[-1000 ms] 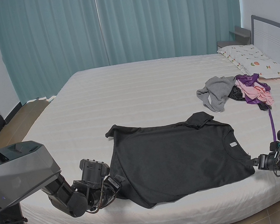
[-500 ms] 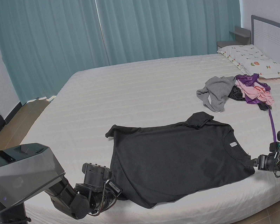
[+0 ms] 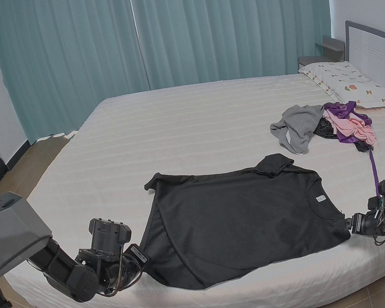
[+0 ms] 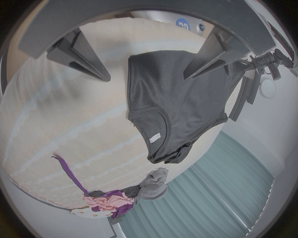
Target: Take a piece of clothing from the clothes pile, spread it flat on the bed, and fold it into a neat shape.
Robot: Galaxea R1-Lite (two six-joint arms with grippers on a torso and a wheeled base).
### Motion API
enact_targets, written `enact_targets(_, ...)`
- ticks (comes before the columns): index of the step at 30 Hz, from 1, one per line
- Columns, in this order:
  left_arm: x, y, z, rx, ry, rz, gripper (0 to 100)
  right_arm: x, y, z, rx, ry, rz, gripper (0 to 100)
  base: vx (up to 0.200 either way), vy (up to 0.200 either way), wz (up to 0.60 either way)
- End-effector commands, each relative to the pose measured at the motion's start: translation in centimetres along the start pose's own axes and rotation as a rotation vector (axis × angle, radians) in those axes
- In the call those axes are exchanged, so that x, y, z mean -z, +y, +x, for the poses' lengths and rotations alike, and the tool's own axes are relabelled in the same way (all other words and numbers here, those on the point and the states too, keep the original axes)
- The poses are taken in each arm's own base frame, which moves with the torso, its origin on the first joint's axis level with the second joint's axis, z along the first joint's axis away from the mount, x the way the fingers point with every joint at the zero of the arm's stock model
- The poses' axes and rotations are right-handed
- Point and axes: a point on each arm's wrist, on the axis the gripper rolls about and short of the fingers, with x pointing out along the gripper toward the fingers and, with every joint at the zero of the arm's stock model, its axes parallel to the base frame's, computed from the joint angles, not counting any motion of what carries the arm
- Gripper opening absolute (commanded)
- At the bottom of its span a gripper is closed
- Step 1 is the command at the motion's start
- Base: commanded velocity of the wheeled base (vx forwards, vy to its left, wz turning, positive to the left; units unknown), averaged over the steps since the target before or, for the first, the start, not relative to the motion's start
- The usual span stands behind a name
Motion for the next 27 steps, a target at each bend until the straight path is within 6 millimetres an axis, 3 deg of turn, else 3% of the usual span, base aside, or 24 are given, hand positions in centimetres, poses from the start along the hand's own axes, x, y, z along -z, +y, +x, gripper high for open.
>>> enact_targets(1,-1.7,-0.2,-1.7,0.032,-0.058,-0.018,0,0.0,-0.3,0.9,0.001,0.012,0.008,100,0.000,0.000,0.00)
enact_targets(6,-2.8,0.6,-2.5,-0.005,-0.105,0.033,0,-0.1,-0.3,1.5,0.000,0.013,0.007,100,0.000,0.000,0.00)
enact_targets(12,-2.1,1.0,-1.0,-0.037,-0.073,0.040,0,-0.1,0.2,2.8,-0.013,0.023,0.051,100,0.000,0.000,0.00)
enact_targets(13,-2.0,1.1,-0.7,-0.041,-0.064,0.041,0,-0.1,0.2,2.8,-0.013,0.024,0.059,0,0.000,0.000,0.00)
enact_targets(19,-2.3,1.2,-0.4,-0.030,-0.073,0.027,0,-0.5,0.3,3.1,-0.021,0.009,0.071,0,0.000,0.000,0.00)
enact_targets(27,-3.2,1.4,-0.3,-0.008,-0.112,0.004,0,-2.7,1.5,2.1,-0.087,-0.119,0.142,0,0.000,0.000,0.00)
